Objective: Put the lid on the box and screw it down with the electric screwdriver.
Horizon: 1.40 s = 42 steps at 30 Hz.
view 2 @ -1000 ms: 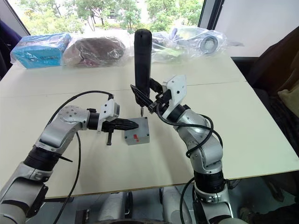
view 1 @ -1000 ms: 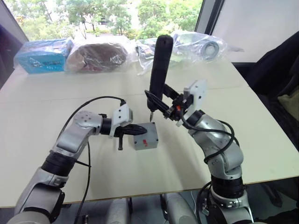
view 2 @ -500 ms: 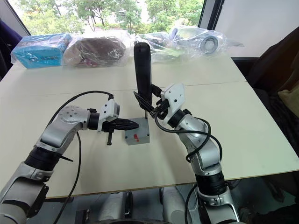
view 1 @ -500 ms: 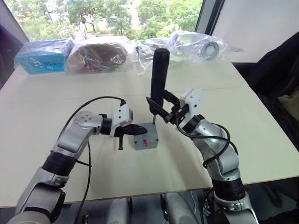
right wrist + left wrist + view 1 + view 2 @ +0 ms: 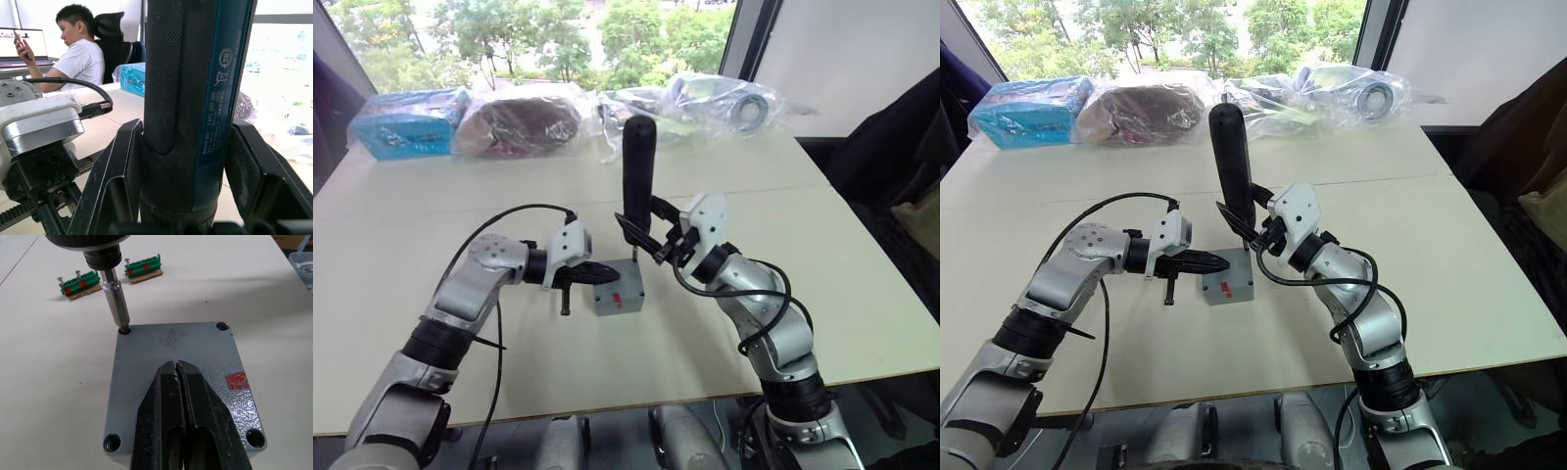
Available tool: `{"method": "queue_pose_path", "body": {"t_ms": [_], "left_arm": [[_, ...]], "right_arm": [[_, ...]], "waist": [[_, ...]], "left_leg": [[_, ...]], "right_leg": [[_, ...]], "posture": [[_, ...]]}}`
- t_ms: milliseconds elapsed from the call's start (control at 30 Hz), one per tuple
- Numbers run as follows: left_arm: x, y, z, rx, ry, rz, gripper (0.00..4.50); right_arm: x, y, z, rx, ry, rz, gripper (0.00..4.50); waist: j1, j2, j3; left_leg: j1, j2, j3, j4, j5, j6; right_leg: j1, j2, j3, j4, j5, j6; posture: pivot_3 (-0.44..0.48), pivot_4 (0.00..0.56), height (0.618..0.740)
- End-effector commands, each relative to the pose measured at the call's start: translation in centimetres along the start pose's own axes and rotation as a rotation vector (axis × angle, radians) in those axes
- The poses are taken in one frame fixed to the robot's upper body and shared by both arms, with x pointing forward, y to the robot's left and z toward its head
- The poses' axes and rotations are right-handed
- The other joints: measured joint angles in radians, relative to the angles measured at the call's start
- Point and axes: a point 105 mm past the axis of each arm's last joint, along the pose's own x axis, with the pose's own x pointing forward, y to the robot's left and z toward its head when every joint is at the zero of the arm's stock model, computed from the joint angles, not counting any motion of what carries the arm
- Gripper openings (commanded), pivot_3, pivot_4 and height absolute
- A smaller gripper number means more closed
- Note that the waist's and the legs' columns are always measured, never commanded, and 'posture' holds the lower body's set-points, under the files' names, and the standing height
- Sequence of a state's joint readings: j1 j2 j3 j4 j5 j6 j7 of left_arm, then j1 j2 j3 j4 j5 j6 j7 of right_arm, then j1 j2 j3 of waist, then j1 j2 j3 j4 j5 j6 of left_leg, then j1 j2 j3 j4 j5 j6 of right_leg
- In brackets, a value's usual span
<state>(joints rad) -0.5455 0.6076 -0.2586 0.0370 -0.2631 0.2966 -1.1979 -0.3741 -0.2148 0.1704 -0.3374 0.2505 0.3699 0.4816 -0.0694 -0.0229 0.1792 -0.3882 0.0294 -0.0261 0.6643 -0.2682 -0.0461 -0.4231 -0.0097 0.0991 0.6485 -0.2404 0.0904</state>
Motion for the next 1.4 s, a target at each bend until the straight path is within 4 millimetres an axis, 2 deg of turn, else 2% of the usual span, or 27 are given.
{"method": "queue_pose_path", "body": {"t_ms": [33,200,333,567,667,767,1000,1067,1133,1200,1300,1400], "left_arm": [[-0.1,-0.4,-1.3,-0.027,0.054,-0.007,0.00],[-0.2,-0.5,-1.6,-0.034,0.065,-0.007,0.00],[-0.2,-0.6,-1.8,-0.036,0.070,-0.008,0.00],[-0.1,-0.6,-1.8,-0.039,0.071,-0.011,0.00],[-0.1,-0.7,-1.7,-0.036,0.067,-0.014,0.00],[-0.1,-0.7,-1.5,-0.033,0.063,-0.016,0.00],[-0.3,-0.9,-0.4,-0.006,0.042,-0.022,0.00],[-0.3,-0.9,-0.2,-0.003,0.038,-0.022,0.00],[-0.8,-1.0,0.7,0.025,0.022,-0.022,0.00],[-1.3,-1.1,2.4,0.072,-0.010,-0.016,0.00],[-1.8,-1.2,4.5,0.108,-0.057,-0.010,0.00],[-2.3,-1.3,6.3,0.125,-0.103,-0.003,0.00]], "right_arm": [[-0.7,-0.1,-5.1,0.116,0.210,-0.033,1.84],[-0.9,0.1,-6.0,0.145,0.252,-0.042,1.84],[-1.0,0.1,-6.4,0.145,0.267,-0.050,1.84],[-1.3,-0.1,-6.6,0.142,0.274,-0.058,1.84],[-1.3,-0.4,-6.0,0.120,0.256,-0.063,1.84],[-0.9,-0.9,-4.3,0.112,0.188,-0.074,1.84],[-0.6,-1.8,3.9,0.060,-0.125,-0.083,1.84],[-0.7,-2.0,4.9,0.049,-0.155,-0.085,1.84],[-0.9,-2.8,8.3,0.048,-0.228,-0.090,1.84],[-1.5,-4.5,10.3,0.060,-0.237,-0.132,1.84],[-2.1,-7.4,10.4,0.101,-0.135,-0.225,1.84],[-3.1,-10.3,8.9,0.090,0.084,-0.324,1.84]], "waist": [[0.001,-0.001,-0.003],[0.000,-0.001,-0.013],[0.000,-0.002,-0.014],[0.000,-0.001,-0.021],[0.001,-0.002,-0.022],[0.001,-0.002,-0.022],[0.001,0.001,-0.016],[0.001,0.003,-0.011],[0.001,0.004,-0.011],[0.002,0.005,-0.006],[0.005,0.005,-0.005],[0.006,0.005,-0.005]], "left_leg": [[0.001,0.000,0.000,0.000,0.000,0.000],[0.003,0.000,0.000,0.000,0.000,0.000],[0.017,0.000,0.000,-0.005,-0.001,0.000],[0.017,0.001,-0.001,-0.015,0.000,0.000],[0.017,0.001,-0.001,-0.016,0.000,0.000],[0.017,0.000,0.000,-0.016,0.000,0.000],[0.014,0.001,-0.001,-0.017,0.000,0.000],[0.011,0.001,-0.001,-0.017,0.000,0.000],[0.005,0.000,-0.001,-0.017,0.000,0.000],[-0.007,0.000,-0.001,-0.015,0.000,0.000],[-0.012,0.000,-0.002,-0.015,0.000,0.000],[-0.016,0.000,-0.003,-0.016,0.000,0.000]], "right_leg": [[0.001,0.000,0.000,0.000,0.000,0.000],[0.004,0.000,0.000,-0.001,-0.004,0.002],[0.016,-0.001,0.000,-0.005,-0.007,0.001],[0.016,-0.001,0.000,-0.012,-0.007,0.001],[0.016,-0.001,0.000,-0.014,-0.007,0.001],[0.016,-0.001,0.000,-0.015,-0.007,0.001],[0.014,-0.001,0.000,-0.017,-0.007,0.001],[0.011,-0.001,0.000,-0.017,-0.007,0.001],[0.006,-0.001,0.000,-0.016,-0.006,0.001],[-0.006,-0.001,0.000,-0.014,-0.003,-0.003],[-0.010,-0.001,-0.001,-0.014,-0.001,0.001],[-0.013,-0.001,-0.002,-0.015,-0.001,0.001]], "posture": [[0.000,0.150,0.740],[0.000,0.150,0.740],[0.000,0.150,0.740],[0.000,0.150,0.740],[0.000,0.150,0.740],[0.000,0.150,0.740],[0.000,0.150,0.740],[0.000,0.150,0.740],[0.000,0.150,0.740],[0.000,0.150,0.740],[0.000,0.150,0.740],[0.000,0.150,0.740]]}}
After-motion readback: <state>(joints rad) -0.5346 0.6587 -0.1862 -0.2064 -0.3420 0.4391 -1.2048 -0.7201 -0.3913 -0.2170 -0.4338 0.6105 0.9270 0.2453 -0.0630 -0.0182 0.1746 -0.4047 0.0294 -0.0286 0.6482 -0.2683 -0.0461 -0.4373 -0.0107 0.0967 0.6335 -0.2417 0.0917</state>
